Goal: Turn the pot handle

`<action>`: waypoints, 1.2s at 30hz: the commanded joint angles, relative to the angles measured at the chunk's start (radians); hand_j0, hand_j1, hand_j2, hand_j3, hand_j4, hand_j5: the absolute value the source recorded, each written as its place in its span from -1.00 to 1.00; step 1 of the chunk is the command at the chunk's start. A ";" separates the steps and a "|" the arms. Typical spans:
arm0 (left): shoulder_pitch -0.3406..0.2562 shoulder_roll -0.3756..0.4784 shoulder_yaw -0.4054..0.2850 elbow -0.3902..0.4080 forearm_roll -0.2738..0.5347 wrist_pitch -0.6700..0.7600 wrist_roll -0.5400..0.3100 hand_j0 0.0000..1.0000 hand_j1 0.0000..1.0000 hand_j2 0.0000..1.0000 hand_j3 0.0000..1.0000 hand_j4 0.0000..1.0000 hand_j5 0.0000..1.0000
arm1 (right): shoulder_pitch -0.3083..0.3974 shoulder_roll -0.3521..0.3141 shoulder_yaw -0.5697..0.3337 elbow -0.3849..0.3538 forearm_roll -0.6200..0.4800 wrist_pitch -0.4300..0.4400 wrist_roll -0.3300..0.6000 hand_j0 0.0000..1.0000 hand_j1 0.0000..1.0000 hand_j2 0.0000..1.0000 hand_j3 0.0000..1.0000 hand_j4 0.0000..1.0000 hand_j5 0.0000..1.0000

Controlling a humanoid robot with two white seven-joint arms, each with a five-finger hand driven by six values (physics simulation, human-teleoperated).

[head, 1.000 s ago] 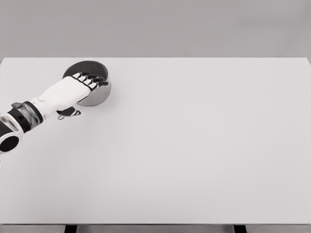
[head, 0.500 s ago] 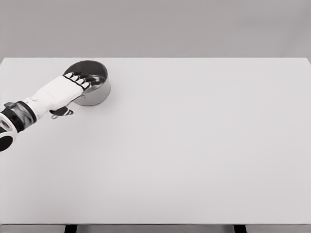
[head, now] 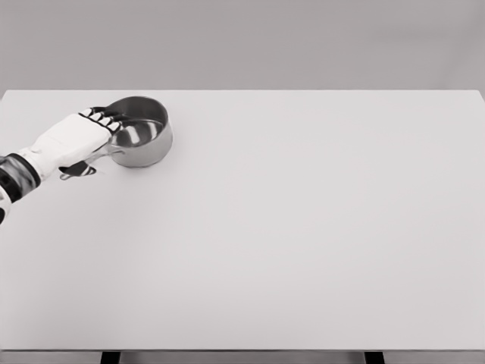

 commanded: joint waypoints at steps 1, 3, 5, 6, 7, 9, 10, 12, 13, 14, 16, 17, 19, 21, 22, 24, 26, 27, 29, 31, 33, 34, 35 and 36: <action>0.000 0.008 0.007 0.013 0.001 0.001 0.001 1.00 1.00 1.00 1.00 1.00 1.00 | 0.000 0.000 0.000 0.000 0.000 0.000 0.000 1.00 1.00 1.00 1.00 1.00 1.00; 0.000 0.008 0.018 0.016 0.001 0.011 0.001 1.00 1.00 1.00 1.00 1.00 1.00 | 0.000 0.000 0.000 0.000 0.000 0.000 0.000 1.00 1.00 1.00 1.00 1.00 1.00; 0.002 0.009 0.016 0.022 0.000 0.025 0.001 1.00 1.00 1.00 1.00 1.00 1.00 | 0.000 0.000 0.000 0.000 0.000 0.000 0.000 1.00 1.00 1.00 1.00 1.00 1.00; 0.002 0.009 0.018 0.025 0.000 0.028 0.001 1.00 1.00 1.00 1.00 1.00 1.00 | 0.000 0.000 0.000 0.000 0.000 0.000 0.000 1.00 1.00 1.00 1.00 1.00 1.00; 0.002 0.009 0.018 0.028 0.000 0.030 0.001 1.00 1.00 1.00 1.00 1.00 1.00 | 0.000 0.000 0.000 0.000 0.000 0.000 0.000 1.00 1.00 1.00 1.00 1.00 1.00; 0.000 0.009 0.019 0.039 0.000 0.030 0.001 1.00 1.00 1.00 1.00 1.00 1.00 | 0.000 0.000 0.000 0.000 0.000 0.000 0.000 1.00 1.00 1.00 1.00 1.00 1.00; -0.003 0.009 0.019 0.048 0.000 0.030 0.001 1.00 1.00 1.00 1.00 1.00 1.00 | 0.000 0.000 0.000 0.000 0.000 0.000 0.000 1.00 1.00 1.00 1.00 1.00 1.00; -0.005 0.015 0.019 0.066 0.000 0.030 0.001 1.00 1.00 1.00 1.00 1.00 1.00 | 0.000 0.000 0.000 0.000 0.000 0.000 0.000 1.00 1.00 1.00 1.00 1.00 1.00; -0.006 0.015 0.019 0.074 0.001 0.030 0.001 1.00 1.00 1.00 1.00 1.00 1.00 | 0.000 0.000 0.000 0.000 0.000 0.000 0.000 1.00 1.00 1.00 1.00 1.00 1.00; -0.008 0.015 0.021 0.077 0.001 0.030 0.001 1.00 1.00 1.00 1.00 1.00 1.00 | 0.000 0.000 0.000 0.000 0.000 0.000 0.000 1.00 1.00 1.00 1.00 1.00 1.00; -0.012 0.015 0.022 0.100 0.001 0.030 0.001 1.00 1.00 1.00 1.00 1.00 1.00 | 0.000 0.000 0.000 0.000 0.000 0.000 0.000 1.00 1.00 1.00 1.00 1.00 1.00; -0.014 0.015 0.024 0.109 0.001 0.030 0.001 1.00 1.00 1.00 1.00 1.00 1.00 | 0.000 0.000 0.000 0.000 0.000 -0.002 0.000 1.00 1.00 1.00 1.00 1.00 1.00; -0.014 0.015 0.030 0.123 0.001 0.030 0.001 1.00 1.00 1.00 1.00 1.00 1.00 | 0.000 0.000 0.000 0.000 0.000 0.000 0.000 1.00 1.00 1.00 1.00 1.00 1.00; -0.021 0.014 0.030 0.143 0.001 0.030 0.002 1.00 1.00 1.00 1.00 1.00 1.00 | 0.000 0.000 0.000 0.000 0.000 0.000 0.000 1.00 1.00 1.00 1.00 1.00 1.00; -0.025 0.012 0.033 0.155 0.001 0.030 0.002 1.00 1.00 1.00 1.00 1.00 1.00 | 0.000 0.000 0.000 0.000 0.000 0.000 0.000 1.00 1.00 1.00 1.00 1.00 1.00; -0.025 0.011 0.044 0.166 0.001 0.030 0.002 1.00 1.00 1.00 1.00 1.00 1.00 | 0.000 0.000 0.000 0.000 0.000 0.000 0.000 1.00 1.00 1.00 1.00 1.00 1.00; -0.029 0.006 0.050 0.180 0.001 0.030 0.002 1.00 1.00 1.00 1.00 1.00 1.00 | 0.000 0.000 0.000 0.000 0.000 0.000 0.000 1.00 1.00 1.00 1.00 1.00 1.00; -0.037 0.003 0.050 0.195 0.001 0.030 0.002 1.00 1.00 1.00 1.00 1.00 1.00 | 0.000 0.000 0.000 0.000 0.000 0.000 0.000 1.00 1.00 1.00 1.00 1.00 1.00; -0.040 0.002 0.050 0.206 0.001 0.030 0.004 1.00 1.00 1.00 1.00 1.00 1.00 | 0.000 0.000 0.000 0.000 0.000 0.000 0.000 1.00 1.00 1.00 1.00 1.00 1.00; -0.054 -0.002 0.050 0.227 0.001 0.030 0.004 1.00 1.00 1.00 1.00 1.00 1.00 | 0.000 0.000 0.000 0.000 0.000 0.000 0.000 1.00 1.00 1.00 1.00 1.00 1.00; -0.060 -0.005 0.050 0.235 0.001 0.030 0.005 1.00 1.00 1.00 1.00 1.00 1.00 | 0.000 0.000 0.000 0.000 0.000 0.000 0.000 1.00 1.00 1.00 1.00 1.00 1.00; -0.060 -0.005 0.050 0.235 0.001 0.031 0.005 1.00 1.00 1.00 1.00 1.00 1.00 | 0.000 0.000 0.000 0.000 0.000 0.000 0.000 1.00 1.00 1.00 1.00 1.00 1.00; -0.060 -0.005 0.050 0.235 0.001 0.030 0.007 1.00 1.00 1.00 1.00 1.00 1.00 | 0.000 0.000 0.000 0.000 0.000 0.000 0.000 1.00 1.00 1.00 1.00 1.00 1.00; -0.061 -0.005 0.054 0.235 0.001 0.030 0.007 1.00 1.00 1.00 1.00 1.00 1.00 | 0.000 0.000 0.000 0.000 0.000 0.000 0.000 1.00 1.00 1.00 1.00 1.00 1.00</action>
